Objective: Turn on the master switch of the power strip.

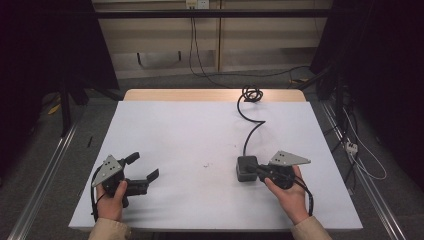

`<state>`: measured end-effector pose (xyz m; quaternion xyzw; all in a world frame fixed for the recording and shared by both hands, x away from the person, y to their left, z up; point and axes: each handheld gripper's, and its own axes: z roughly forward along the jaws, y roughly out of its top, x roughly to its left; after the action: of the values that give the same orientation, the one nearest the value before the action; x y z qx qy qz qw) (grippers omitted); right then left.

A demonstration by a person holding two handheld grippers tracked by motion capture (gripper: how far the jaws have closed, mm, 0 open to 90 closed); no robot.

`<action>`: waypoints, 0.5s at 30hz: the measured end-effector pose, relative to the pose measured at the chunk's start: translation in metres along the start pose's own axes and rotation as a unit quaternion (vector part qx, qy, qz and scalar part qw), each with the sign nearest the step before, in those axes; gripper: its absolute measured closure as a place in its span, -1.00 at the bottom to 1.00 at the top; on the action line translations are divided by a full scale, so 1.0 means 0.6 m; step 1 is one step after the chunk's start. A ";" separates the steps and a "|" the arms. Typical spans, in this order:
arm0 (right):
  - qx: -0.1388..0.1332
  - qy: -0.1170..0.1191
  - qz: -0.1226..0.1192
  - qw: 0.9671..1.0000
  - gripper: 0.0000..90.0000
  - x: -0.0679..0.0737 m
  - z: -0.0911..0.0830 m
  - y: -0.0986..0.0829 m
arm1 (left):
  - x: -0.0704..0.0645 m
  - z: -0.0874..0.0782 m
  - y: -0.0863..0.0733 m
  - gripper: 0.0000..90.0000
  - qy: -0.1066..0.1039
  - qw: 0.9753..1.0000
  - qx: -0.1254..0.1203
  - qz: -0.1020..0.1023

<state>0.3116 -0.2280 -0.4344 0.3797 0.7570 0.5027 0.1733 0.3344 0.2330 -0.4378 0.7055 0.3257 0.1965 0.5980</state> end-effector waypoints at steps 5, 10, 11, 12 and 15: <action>-0.001 0.000 -0.002 1.000 1.00 0.000 0.000 0.000 | 0.000 0.000 0.000 -0.92 0.000 1.000 0.001 -0.002; -0.001 0.000 -0.002 1.000 1.00 0.000 0.000 0.000 | 0.000 0.000 0.000 -0.92 0.001 1.000 -0.001 -0.003; -0.001 0.000 -0.002 1.000 1.00 0.000 0.000 0.000 | 0.000 0.000 0.000 -0.92 0.001 1.000 -0.001 -0.004; -0.001 0.000 -0.001 1.000 1.00 0.000 0.000 0.000 | 0.001 -0.001 0.000 -0.92 0.001 1.000 0.000 -0.002; -0.001 0.001 0.000 1.000 1.00 0.000 0.000 0.000 | 0.001 -0.001 0.000 -0.92 0.000 1.000 0.001 -0.001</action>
<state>0.3117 -0.2282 -0.4345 0.3793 0.7563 0.5041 0.1732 0.3343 0.2337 -0.4377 0.7052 0.3270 0.1959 0.5978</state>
